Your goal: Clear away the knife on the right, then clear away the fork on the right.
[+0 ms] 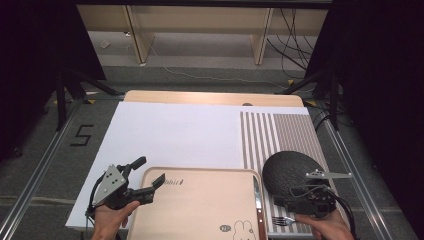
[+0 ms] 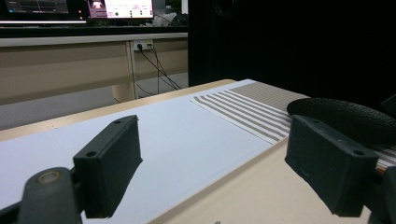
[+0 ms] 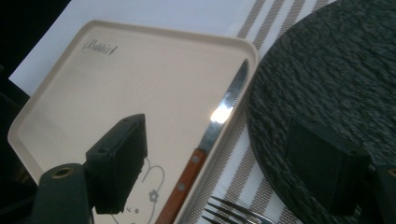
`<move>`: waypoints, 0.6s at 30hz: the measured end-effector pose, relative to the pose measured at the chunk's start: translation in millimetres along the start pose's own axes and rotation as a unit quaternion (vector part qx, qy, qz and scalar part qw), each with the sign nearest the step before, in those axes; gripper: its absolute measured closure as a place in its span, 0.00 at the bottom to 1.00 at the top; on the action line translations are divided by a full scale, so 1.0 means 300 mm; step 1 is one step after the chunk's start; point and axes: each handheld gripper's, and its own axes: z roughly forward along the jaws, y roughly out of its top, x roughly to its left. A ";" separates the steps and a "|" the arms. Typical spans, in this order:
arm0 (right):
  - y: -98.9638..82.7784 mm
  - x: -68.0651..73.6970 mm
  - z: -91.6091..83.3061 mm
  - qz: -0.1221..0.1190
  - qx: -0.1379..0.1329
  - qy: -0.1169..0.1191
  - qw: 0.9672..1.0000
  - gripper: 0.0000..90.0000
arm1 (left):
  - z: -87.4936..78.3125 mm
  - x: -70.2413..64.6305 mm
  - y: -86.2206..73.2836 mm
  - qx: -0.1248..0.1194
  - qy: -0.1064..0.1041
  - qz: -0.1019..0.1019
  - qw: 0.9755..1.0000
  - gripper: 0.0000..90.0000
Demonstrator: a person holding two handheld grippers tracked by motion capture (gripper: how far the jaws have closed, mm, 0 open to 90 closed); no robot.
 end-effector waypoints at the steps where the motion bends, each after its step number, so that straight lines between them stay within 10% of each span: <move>1: -0.003 -0.002 -0.004 0.009 -0.003 -0.001 1.000 0.25 | 0.000 0.000 -0.001 -0.001 0.000 -0.002 1.000 0.19; 18: -0.041 -0.092 -0.095 0.032 -0.001 -0.047 0.998 0.25 | -0.002 -0.002 0.000 -0.001 -0.003 -0.001 1.000 0.19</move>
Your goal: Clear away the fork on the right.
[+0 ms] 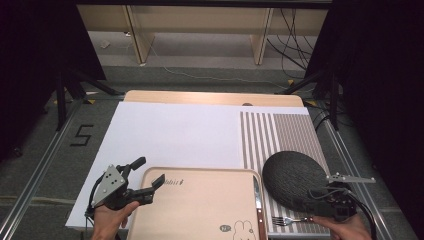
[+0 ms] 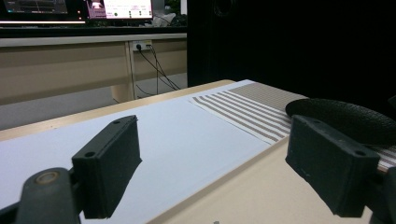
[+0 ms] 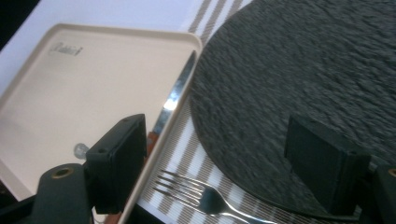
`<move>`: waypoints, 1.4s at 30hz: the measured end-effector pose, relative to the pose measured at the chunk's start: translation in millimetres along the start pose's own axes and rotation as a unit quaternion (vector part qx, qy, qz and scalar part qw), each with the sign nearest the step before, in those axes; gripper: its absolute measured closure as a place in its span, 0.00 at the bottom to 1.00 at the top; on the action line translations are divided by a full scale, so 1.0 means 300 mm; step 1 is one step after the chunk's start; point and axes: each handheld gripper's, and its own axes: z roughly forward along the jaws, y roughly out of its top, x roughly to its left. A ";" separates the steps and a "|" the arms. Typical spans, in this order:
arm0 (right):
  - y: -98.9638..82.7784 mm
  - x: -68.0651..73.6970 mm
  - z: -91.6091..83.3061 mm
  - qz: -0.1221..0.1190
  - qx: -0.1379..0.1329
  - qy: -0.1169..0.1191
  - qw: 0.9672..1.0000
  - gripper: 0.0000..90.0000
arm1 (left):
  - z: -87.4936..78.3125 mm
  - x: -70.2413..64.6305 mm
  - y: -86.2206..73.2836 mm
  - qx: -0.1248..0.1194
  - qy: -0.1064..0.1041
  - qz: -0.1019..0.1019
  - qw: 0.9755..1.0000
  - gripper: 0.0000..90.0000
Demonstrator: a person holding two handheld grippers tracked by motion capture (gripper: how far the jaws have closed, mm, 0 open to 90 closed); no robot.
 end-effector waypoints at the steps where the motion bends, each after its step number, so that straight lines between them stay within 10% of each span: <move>1: -0.002 -0.006 -0.001 0.000 0.001 0.001 1.000 0.25 | 0.003 0.001 -0.001 -0.001 -0.001 0.001 1.000 0.18; 17: -0.011 -0.072 -0.045 -0.047 0.053 -0.030 0.997 0.29 | 0.000 -0.004 0.002 0.000 -0.005 0.007 1.000 0.18; 42: -0.056 -0.140 -0.030 -0.136 0.162 -0.098 0.972 0.32 | 0.001 -0.006 0.001 0.001 -0.004 0.009 1.000 0.18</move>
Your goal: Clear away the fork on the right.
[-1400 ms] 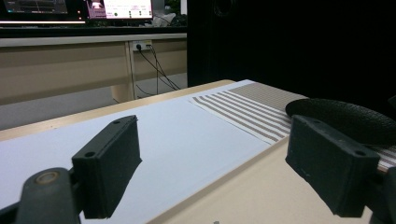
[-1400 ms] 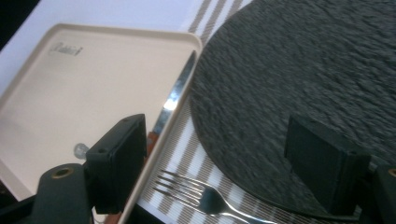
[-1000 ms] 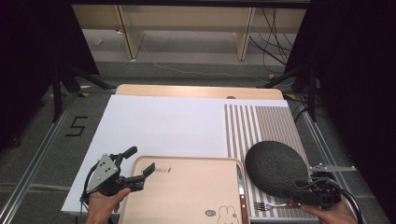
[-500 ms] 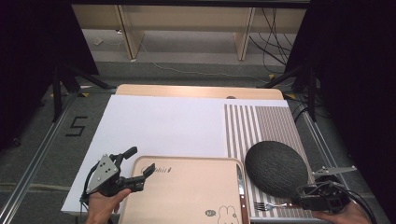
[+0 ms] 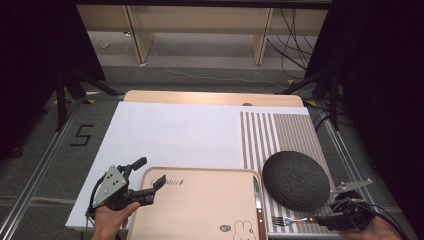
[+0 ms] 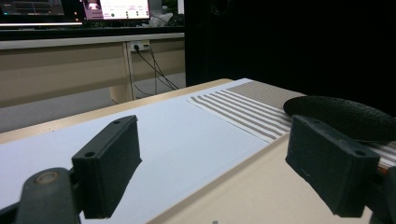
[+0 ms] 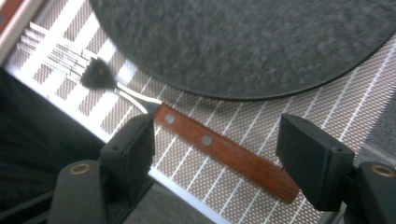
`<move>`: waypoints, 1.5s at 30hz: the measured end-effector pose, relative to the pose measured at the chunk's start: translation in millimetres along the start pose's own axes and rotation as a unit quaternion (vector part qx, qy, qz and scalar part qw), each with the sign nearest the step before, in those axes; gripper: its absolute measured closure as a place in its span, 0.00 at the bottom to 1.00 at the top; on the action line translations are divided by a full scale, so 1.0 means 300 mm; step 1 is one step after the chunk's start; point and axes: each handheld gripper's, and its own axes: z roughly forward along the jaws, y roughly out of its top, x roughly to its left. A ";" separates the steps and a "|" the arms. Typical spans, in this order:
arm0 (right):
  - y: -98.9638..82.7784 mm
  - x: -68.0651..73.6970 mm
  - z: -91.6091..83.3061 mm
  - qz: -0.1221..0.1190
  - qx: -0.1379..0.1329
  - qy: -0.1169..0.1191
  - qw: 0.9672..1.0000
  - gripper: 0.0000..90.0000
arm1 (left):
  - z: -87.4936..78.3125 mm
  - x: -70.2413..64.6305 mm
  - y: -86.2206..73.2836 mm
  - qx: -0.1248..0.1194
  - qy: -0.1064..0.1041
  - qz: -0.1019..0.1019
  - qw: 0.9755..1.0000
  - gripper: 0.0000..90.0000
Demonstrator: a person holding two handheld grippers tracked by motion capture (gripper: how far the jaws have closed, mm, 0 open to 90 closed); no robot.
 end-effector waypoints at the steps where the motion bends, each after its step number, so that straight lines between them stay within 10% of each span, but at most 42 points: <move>1: 0.000 0.002 0.000 -0.007 0.006 0.003 1.000 0.32 | 0.000 0.000 0.000 0.000 0.000 0.000 1.000 0.18; 18: 0.006 0.015 0.060 -0.056 0.066 -0.012 0.996 0.42 | -0.001 0.001 -0.001 0.000 0.000 -0.001 1.000 0.18; 32: 0.021 0.077 0.072 -0.139 0.093 -0.017 0.986 0.69 | -0.002 0.000 -0.001 0.000 0.001 -0.001 1.000 0.19; 45: 0.037 0.126 0.082 -0.164 0.111 -0.008 0.980 0.82 | -0.002 0.001 -0.001 -0.001 0.001 0.001 1.000 0.19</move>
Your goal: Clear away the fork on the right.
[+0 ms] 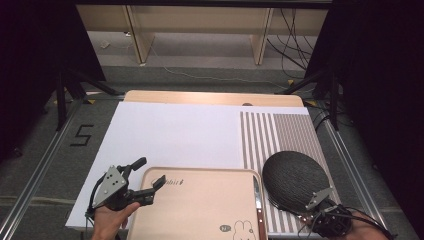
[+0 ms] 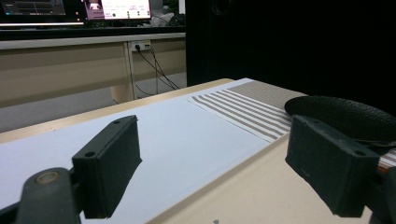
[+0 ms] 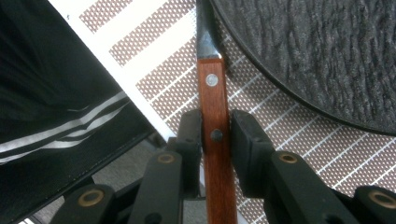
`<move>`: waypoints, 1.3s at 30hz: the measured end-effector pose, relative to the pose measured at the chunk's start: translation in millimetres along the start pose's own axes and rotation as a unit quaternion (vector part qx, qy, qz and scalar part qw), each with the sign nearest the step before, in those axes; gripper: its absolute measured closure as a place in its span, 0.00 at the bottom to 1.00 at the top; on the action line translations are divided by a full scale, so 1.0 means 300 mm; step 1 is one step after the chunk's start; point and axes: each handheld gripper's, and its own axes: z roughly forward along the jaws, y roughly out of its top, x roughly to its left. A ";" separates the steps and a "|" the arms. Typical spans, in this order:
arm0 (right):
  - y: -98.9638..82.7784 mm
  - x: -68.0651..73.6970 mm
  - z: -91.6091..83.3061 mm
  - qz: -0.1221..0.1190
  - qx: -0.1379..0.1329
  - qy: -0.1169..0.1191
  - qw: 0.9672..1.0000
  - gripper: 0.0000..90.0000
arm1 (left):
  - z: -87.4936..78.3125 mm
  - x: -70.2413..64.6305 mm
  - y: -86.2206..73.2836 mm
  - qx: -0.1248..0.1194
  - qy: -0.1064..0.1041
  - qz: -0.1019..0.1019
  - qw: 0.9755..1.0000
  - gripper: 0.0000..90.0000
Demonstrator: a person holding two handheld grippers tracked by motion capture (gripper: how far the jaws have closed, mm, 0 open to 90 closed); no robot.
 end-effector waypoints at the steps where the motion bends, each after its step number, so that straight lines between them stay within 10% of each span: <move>1: 0.002 0.001 0.001 -0.004 0.001 -0.006 1.000 0.83 | 0.000 -0.001 0.000 0.000 0.001 -0.001 1.000 0.19; 14: 0.013 0.024 -0.001 -0.022 0.011 -0.005 1.000 0.85 | -0.001 -0.001 0.000 0.000 0.001 -0.001 1.000 0.19; 39: 0.003 0.013 -0.017 -0.010 -0.042 0.066 0.997 0.85 | -0.001 0.001 0.000 0.002 0.004 0.000 1.000 0.19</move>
